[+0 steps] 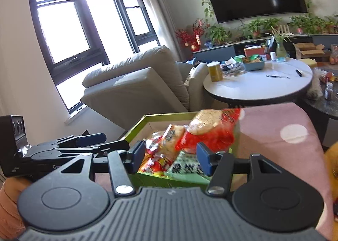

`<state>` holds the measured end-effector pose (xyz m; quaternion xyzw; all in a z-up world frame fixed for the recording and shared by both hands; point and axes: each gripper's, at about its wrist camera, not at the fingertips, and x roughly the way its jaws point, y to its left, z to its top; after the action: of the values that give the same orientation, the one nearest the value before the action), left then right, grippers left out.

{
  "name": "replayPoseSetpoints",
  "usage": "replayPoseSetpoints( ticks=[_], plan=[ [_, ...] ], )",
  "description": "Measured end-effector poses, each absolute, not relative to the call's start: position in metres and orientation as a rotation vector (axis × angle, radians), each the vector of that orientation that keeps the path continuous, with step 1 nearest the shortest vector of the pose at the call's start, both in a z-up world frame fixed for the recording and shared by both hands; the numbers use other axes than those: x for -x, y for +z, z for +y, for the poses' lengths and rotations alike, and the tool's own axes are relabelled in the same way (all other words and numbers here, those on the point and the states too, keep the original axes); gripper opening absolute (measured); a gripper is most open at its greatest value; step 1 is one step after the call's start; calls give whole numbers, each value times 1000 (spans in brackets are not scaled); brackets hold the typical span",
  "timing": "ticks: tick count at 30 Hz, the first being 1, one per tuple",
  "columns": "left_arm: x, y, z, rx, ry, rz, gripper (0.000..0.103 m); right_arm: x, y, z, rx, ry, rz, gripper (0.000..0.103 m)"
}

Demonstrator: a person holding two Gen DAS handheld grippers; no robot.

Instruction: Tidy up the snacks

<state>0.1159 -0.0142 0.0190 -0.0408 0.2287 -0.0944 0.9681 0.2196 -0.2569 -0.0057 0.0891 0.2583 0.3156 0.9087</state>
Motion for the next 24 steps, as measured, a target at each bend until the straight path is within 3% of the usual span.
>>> replayPoseSetpoints(
  ticks=[24],
  plan=[
    [-107, -28, -79, 25, -365, 634, 88, -200, -105, -338, -336, 342, 855, 76]
  ],
)
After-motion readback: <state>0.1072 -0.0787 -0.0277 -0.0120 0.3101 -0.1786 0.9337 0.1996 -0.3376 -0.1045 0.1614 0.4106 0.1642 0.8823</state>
